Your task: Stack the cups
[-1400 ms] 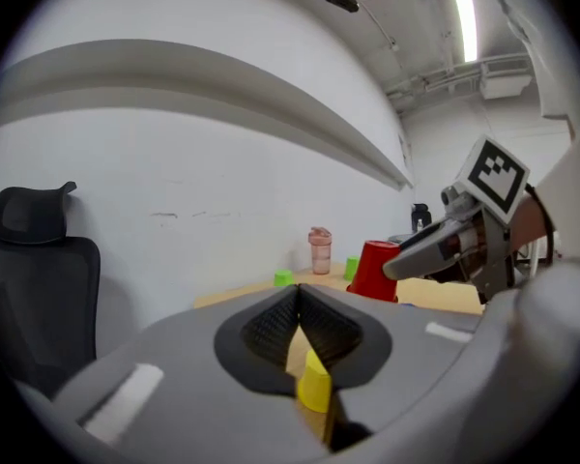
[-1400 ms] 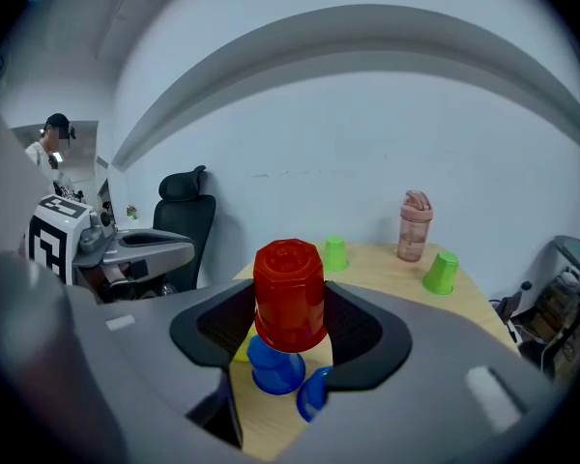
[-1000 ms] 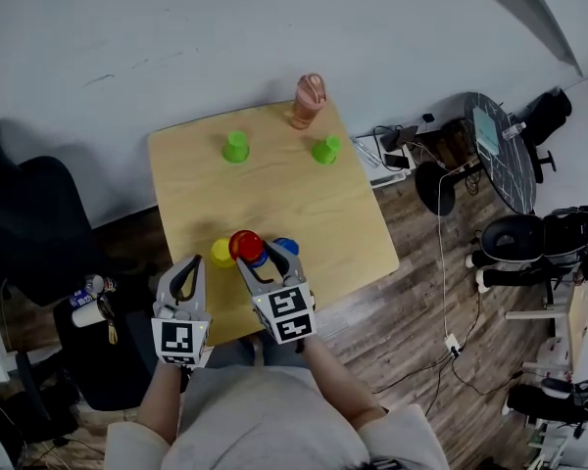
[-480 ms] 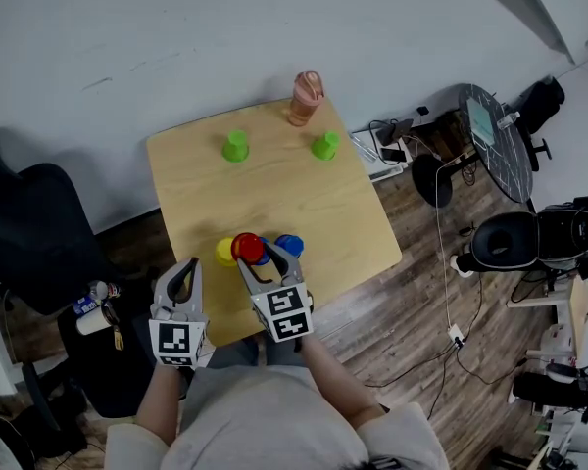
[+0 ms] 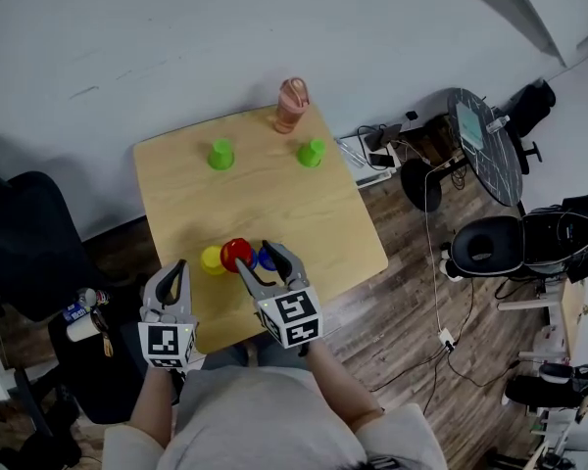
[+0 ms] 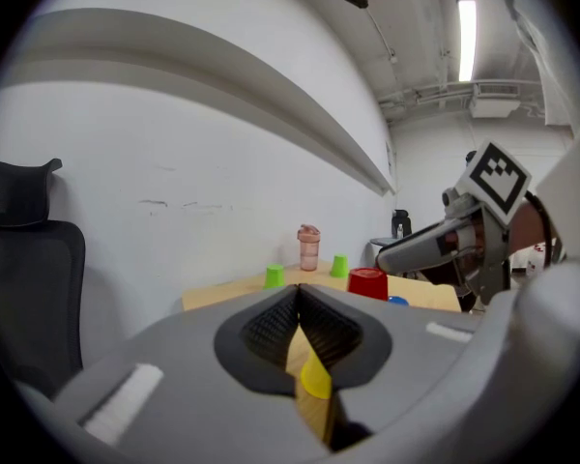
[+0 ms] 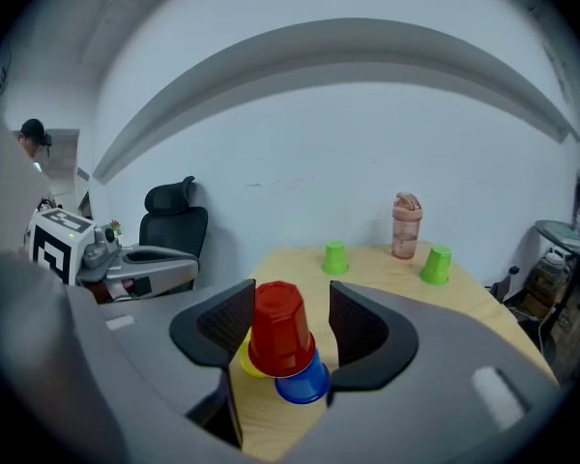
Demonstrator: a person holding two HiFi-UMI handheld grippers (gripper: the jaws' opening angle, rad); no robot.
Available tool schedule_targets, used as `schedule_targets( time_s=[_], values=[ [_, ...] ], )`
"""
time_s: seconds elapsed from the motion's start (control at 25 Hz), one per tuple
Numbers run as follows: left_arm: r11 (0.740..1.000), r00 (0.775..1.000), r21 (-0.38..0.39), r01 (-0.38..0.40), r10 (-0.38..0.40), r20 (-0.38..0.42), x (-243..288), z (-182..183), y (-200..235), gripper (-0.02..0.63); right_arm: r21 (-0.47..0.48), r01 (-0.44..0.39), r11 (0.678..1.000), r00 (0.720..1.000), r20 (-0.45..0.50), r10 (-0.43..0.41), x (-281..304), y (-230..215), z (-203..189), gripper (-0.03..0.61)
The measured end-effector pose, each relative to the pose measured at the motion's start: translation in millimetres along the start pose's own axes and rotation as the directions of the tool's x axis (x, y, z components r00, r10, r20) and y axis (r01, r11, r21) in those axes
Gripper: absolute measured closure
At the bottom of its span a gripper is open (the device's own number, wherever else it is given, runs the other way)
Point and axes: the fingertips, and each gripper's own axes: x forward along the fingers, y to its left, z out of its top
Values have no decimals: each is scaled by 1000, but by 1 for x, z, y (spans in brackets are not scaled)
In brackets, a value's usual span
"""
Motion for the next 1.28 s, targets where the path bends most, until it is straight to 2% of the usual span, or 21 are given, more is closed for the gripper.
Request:
schedule_targets(
  time_s=[0.2, 0.52, 0.88, 1.28],
  values=[
    [999, 999, -16, -50, 50, 2, 6, 4, 1, 555, 10, -3, 1000, 999, 45, 3, -13, -39, 23, 356],
    [986, 987, -49, -160, 160, -9, 13, 5, 4, 555, 56, 97, 994, 993, 55, -100, -5, -148, 40, 356],
    [952, 954, -62, -299, 297, -37, 18, 6, 0, 555, 102, 139, 985, 988, -74, -132, 41, -251, 10, 356],
    [903, 904, -68, -425, 420, -84, 15, -1, -8, 555, 86, 149, 985, 976, -172, -133, 110, -318, -13, 353]
  ],
)
